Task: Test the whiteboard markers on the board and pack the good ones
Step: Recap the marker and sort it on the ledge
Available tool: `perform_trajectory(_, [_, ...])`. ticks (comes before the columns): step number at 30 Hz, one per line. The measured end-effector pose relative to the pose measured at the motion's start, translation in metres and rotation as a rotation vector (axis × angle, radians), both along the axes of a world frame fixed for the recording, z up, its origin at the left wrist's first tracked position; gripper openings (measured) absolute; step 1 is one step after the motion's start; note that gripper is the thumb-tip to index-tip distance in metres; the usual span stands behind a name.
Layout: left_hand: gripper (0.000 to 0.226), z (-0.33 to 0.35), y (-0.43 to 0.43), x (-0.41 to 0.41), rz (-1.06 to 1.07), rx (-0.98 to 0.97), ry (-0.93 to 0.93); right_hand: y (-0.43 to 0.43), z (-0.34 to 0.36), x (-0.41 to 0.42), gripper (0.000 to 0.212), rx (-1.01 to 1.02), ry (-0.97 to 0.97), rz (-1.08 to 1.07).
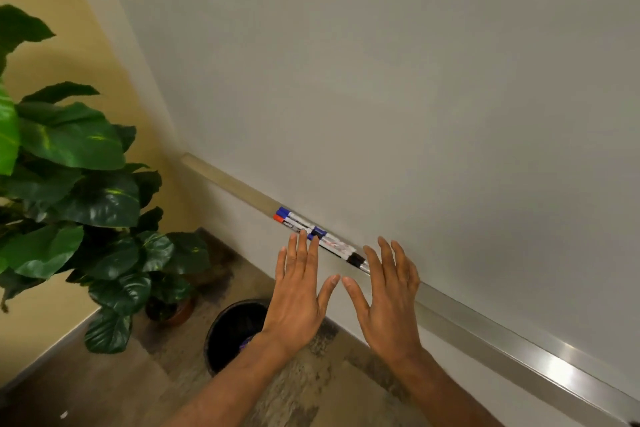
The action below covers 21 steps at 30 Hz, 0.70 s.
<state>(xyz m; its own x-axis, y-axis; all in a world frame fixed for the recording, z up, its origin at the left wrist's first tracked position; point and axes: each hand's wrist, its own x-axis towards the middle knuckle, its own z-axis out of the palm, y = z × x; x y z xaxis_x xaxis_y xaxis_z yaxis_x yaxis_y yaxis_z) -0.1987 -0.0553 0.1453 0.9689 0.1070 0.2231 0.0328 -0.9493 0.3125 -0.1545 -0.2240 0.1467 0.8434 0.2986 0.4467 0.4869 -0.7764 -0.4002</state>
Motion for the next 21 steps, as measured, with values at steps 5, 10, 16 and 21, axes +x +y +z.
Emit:
perform_trajectory(5, [0.075, 0.004, -0.052, 0.017, -0.125, -0.018, -0.048, -0.055, 0.008, -0.006, 0.068, -0.008, -0.009, -0.119])
perform_trajectory(10, [0.076, 0.004, -0.113, 0.034, -0.246, -0.017, -0.041, -0.118, 0.012, -0.014, 0.071, -0.045, -0.024, -0.266])
perform_trajectory(16, [0.079, 0.0, -0.181, 0.042, -0.389, 0.034, -0.013, -0.192, 0.005, -0.031, 0.07, -0.059, 0.005, -0.42])
perform_trajectory(21, [0.082, -0.007, -0.245, 0.043, -0.516, 0.057, 0.015, -0.262, -0.007, -0.054, 0.069, -0.081, 0.061, -0.57])
